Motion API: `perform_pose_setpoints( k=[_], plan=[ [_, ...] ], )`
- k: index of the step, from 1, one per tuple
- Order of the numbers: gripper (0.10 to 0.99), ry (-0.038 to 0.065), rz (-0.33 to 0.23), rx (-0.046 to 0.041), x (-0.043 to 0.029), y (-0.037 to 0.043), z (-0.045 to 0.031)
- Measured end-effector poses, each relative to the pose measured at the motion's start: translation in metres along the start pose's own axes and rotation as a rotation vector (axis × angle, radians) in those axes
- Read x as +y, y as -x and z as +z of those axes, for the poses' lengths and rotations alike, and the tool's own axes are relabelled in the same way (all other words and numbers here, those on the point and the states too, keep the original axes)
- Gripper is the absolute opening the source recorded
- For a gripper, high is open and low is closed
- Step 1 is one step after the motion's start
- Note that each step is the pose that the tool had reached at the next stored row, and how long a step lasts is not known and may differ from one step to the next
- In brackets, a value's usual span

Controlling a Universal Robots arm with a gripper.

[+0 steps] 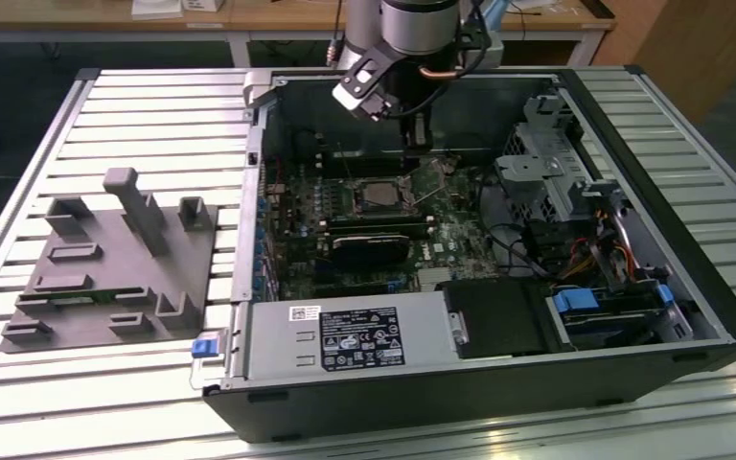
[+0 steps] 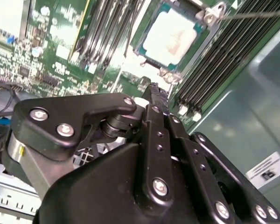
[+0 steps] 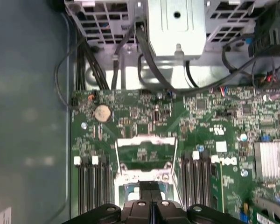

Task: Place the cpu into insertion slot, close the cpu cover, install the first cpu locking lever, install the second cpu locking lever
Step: 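Close the cpu cover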

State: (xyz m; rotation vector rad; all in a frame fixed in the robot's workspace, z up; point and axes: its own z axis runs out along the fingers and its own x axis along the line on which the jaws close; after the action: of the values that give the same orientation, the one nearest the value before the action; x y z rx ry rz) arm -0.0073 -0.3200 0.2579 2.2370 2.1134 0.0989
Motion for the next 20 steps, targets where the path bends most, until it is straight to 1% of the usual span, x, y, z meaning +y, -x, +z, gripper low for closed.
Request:
perform_pose_setpoints(
  k=[20],
  plan=[
    [0.106, -0.005, 0.0, -0.0003, 0.0579, -0.0033, 0.0053]
  ],
)
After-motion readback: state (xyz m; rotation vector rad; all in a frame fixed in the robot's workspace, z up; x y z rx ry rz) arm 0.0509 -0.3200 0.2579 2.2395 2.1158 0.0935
